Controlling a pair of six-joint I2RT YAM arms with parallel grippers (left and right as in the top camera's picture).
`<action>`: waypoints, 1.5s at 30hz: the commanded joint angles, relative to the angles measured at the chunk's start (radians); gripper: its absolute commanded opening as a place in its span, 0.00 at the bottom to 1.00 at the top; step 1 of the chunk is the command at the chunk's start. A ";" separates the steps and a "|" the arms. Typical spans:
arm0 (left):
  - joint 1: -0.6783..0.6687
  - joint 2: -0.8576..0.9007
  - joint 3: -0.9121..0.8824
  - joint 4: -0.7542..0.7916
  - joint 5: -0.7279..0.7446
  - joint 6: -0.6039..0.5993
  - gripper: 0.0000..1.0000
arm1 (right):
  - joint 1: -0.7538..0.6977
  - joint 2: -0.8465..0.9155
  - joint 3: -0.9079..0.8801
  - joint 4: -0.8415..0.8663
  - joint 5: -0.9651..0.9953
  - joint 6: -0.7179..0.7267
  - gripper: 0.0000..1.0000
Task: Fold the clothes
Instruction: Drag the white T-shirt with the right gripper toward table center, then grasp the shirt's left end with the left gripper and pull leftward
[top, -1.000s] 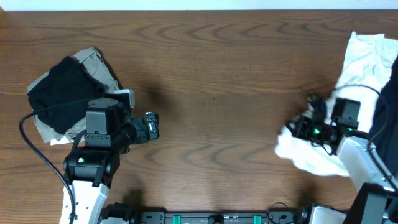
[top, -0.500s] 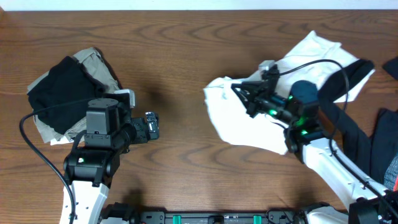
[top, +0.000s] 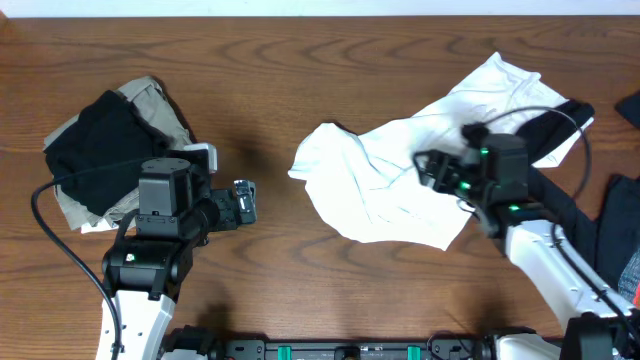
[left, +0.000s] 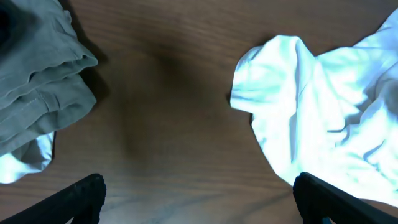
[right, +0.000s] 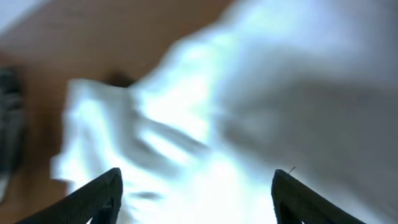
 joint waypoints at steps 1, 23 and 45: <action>-0.002 0.000 0.023 0.003 0.002 -0.003 0.98 | -0.107 -0.036 0.003 -0.104 0.094 -0.032 0.73; -0.234 0.370 0.021 0.240 0.286 -0.144 0.40 | -0.563 -0.040 -0.001 -0.557 0.731 0.019 0.42; -0.462 0.761 0.021 0.556 0.278 -0.209 0.59 | -0.814 -0.003 -0.062 -0.503 0.634 0.053 0.51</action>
